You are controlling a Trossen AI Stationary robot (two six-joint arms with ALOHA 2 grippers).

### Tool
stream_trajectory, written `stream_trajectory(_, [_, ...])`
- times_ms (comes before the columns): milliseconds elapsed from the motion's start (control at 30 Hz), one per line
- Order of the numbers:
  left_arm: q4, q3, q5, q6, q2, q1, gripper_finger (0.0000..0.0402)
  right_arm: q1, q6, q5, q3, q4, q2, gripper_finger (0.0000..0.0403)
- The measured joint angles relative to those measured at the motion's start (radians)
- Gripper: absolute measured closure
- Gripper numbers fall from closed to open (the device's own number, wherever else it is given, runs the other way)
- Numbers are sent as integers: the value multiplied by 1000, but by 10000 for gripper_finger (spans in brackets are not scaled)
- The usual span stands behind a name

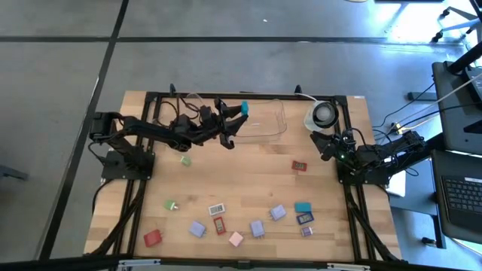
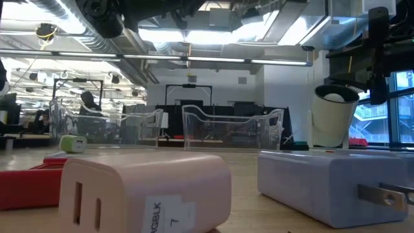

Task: Pick & Place Office items
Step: Put the left blue digital timer into the left transparent bin

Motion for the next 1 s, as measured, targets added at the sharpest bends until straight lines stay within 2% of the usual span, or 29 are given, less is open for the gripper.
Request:
stream_trajectory(200, [-319, 0, -30, -24, -94, 47, 240, 0, 0, 0, 0, 0, 0, 145])
stream_trajectory(467, [-803, 0, -278, -68, -234, 118, 239, 0, 0, 0, 0, 0, 0, 145])
stream_trajectory(633, [-1086, 0, -368, -112, -320, 154, 239, 0, 0, 0, 0, 0, 0, 145])
stream_trajectory(800, [-1454, 0, -392, -271, -344, 201, 238, 0, -1, 17, 0, 0, 0, 145])
stream_trajectory(1000, [-1762, 0, -308, -534, -344, 287, 240, 0, -1, 24, 0, 0, 0, 145])
